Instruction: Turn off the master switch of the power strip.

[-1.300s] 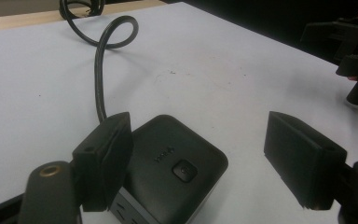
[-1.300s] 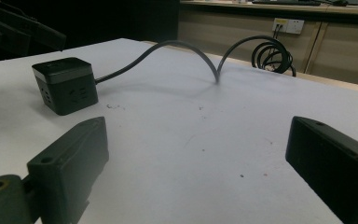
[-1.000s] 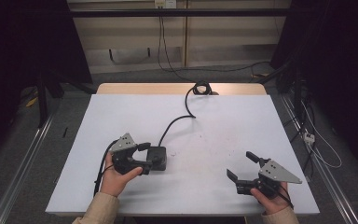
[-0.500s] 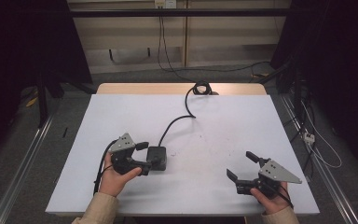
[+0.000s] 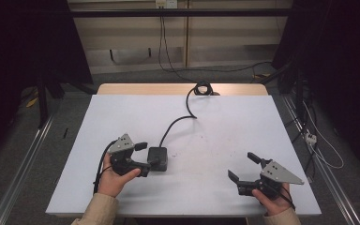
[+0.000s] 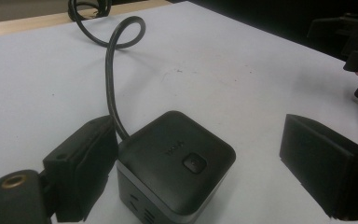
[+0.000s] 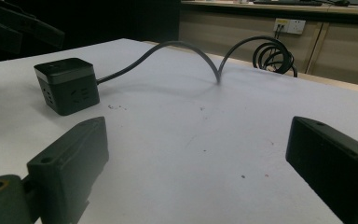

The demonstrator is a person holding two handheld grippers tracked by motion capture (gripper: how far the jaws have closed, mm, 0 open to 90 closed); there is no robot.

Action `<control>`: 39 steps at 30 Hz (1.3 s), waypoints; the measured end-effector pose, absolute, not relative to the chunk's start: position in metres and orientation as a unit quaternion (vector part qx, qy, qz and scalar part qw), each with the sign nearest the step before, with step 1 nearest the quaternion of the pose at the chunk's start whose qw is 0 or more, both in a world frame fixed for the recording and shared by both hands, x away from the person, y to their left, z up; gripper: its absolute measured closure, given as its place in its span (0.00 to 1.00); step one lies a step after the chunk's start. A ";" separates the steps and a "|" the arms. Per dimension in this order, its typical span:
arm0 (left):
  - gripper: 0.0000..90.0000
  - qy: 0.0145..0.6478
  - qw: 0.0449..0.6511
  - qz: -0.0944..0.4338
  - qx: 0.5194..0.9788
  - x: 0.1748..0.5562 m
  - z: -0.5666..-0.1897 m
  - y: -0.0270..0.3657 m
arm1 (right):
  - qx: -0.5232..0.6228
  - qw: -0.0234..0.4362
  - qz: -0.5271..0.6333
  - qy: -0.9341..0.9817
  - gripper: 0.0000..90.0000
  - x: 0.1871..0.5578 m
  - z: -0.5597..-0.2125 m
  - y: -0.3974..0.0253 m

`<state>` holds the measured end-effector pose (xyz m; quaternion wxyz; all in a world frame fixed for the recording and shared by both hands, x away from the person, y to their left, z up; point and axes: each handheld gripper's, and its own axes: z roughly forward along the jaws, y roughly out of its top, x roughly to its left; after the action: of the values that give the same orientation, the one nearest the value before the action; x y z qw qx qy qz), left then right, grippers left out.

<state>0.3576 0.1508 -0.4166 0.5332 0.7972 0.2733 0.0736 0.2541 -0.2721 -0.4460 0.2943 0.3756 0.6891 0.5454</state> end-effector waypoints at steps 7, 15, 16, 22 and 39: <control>0.09 0.271 0.534 0.076 0.797 0.357 -0.417 0.156 | 0.377 0.294 0.546 0.688 0.06 0.254 -0.446 -0.273; 0.08 0.276 0.537 0.073 0.794 0.356 -0.418 0.167 | 0.377 0.294 0.547 0.688 0.06 0.254 -0.445 -0.273; 0.08 0.276 0.537 0.075 0.794 0.356 -0.418 0.168 | 0.376 0.294 0.547 0.688 0.06 0.254 -0.445 -0.273; 0.08 0.276 0.539 0.073 0.792 0.355 -0.418 0.173 | 0.376 0.292 0.547 0.689 0.06 0.254 -0.446 -0.272; 0.07 0.282 0.534 0.084 0.793 0.352 -0.420 0.190 | 0.377 0.292 0.548 0.687 0.06 0.254 -0.446 -0.274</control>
<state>0.3524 0.1900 -0.4195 0.5342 0.7926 0.2817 0.0843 0.2541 -0.2735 -0.4456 0.2924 0.3771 0.6874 0.5476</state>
